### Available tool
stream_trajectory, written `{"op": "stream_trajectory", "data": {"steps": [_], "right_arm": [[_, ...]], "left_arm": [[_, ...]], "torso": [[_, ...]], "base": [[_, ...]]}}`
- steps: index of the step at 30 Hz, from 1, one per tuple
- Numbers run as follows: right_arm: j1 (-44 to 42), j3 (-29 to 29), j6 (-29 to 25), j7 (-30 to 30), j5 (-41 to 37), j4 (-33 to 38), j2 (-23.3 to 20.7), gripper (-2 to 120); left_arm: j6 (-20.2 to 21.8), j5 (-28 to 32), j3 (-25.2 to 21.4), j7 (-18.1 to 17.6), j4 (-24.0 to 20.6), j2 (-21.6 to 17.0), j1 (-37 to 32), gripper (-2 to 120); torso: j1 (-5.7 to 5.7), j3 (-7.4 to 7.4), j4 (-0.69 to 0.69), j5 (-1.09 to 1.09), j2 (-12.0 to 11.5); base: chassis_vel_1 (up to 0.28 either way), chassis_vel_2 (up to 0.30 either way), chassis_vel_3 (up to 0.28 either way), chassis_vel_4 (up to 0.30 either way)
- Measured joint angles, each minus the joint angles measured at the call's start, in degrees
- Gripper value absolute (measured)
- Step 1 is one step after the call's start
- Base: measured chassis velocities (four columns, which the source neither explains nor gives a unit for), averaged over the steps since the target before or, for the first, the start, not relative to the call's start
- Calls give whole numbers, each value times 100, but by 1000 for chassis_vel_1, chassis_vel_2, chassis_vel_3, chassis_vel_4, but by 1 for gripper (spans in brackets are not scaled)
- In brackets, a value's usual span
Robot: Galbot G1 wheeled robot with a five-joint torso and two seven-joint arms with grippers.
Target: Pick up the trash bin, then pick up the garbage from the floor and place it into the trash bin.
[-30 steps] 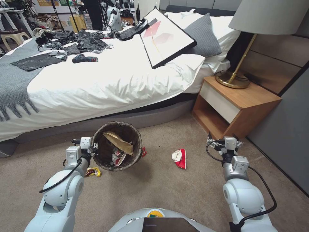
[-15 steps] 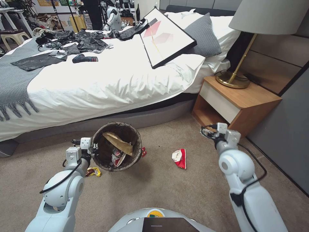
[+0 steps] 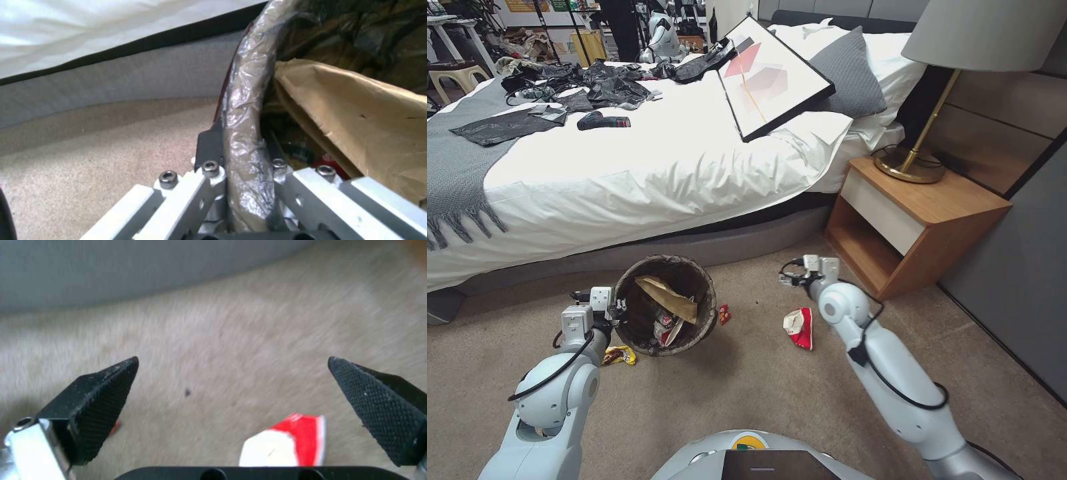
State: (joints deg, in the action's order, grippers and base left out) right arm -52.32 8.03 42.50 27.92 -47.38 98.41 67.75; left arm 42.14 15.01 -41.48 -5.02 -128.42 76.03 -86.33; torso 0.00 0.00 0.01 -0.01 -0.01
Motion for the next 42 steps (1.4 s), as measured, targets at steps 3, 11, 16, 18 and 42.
{"op": "stream_trajectory", "data": {"steps": [3,11,16,18,42], "right_arm": [[147,-206,-10,-120,92,-568,184,100],[84,-239,-24,-392,628,-1380,449,100],[-21,-136,-28,-391,889,-1527,513,100],[-56,-114,-29,-390,923,-1527,505,100],[-117,-17,-60,-706,1478,-2260,754,100]], "left_arm": [[0,5,2,1,15,-4,13,3],[0,21,14,16,90,-46,38,3],[0,22,47,21,104,-47,51,3],[0,22,52,24,107,-51,55,3],[0,33,106,37,126,-41,61,3]], "torso": [[0,0,0,0,0],[0,0,-2,0,0],[0,0,-2,0,0],[0,0,-2,0,0],[0,0,-1,1,1]], "base": [[0,0,0,0],[0,0,0,0],[0,0,0,0],[0,0,0,0],[0,0,0,0]]}}
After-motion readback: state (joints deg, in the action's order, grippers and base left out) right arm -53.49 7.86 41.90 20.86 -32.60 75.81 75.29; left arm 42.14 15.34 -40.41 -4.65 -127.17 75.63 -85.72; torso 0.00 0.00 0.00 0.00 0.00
